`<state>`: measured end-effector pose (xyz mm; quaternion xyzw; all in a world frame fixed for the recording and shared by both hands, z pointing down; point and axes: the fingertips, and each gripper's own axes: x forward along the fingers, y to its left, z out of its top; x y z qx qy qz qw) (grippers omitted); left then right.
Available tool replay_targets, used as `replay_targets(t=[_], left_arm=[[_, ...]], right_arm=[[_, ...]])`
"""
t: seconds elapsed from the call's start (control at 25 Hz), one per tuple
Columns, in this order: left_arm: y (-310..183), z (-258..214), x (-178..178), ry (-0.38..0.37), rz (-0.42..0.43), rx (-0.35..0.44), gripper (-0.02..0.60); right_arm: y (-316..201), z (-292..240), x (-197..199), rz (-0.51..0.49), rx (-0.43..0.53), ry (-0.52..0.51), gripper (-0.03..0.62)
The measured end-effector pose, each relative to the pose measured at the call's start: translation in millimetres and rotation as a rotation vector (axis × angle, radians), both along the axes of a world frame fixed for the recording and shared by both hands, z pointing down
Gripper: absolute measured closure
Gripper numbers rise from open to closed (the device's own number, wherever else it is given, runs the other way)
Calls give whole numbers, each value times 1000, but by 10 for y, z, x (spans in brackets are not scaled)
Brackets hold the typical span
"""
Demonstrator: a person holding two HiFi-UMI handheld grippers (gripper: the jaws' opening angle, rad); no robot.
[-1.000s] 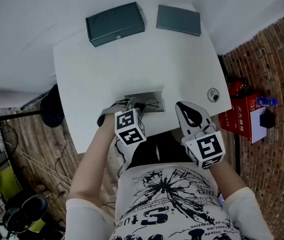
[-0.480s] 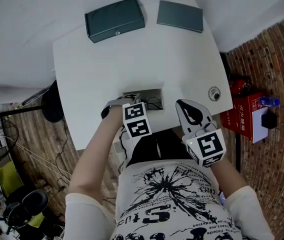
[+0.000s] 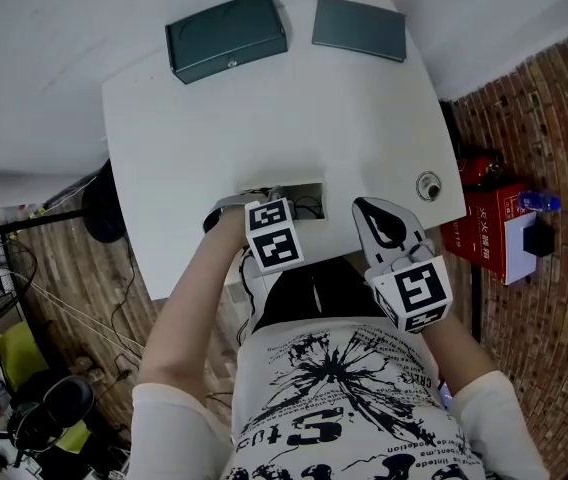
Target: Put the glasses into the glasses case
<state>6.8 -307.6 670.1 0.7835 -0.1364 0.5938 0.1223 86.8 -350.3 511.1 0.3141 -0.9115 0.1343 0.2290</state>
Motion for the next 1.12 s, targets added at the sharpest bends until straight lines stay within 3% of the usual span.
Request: replay_targets(t=[0.4,0.8,0.96,1.12], left_arm=[[-18,-29,-46,54,-53,-25,540],[52,-241,-31,104,-106,-11,368],[109,-343,-44,108,-106,30,368],[99,-604,-60,177,-155,103,376]], right_arm=[[-22,-16,-52,6,4,10,579],[-57,-128,-20,32,34,6,579],[-41,-218,-32,35,55,0,579],[-10,-326,-63,39,76,-5,579]])
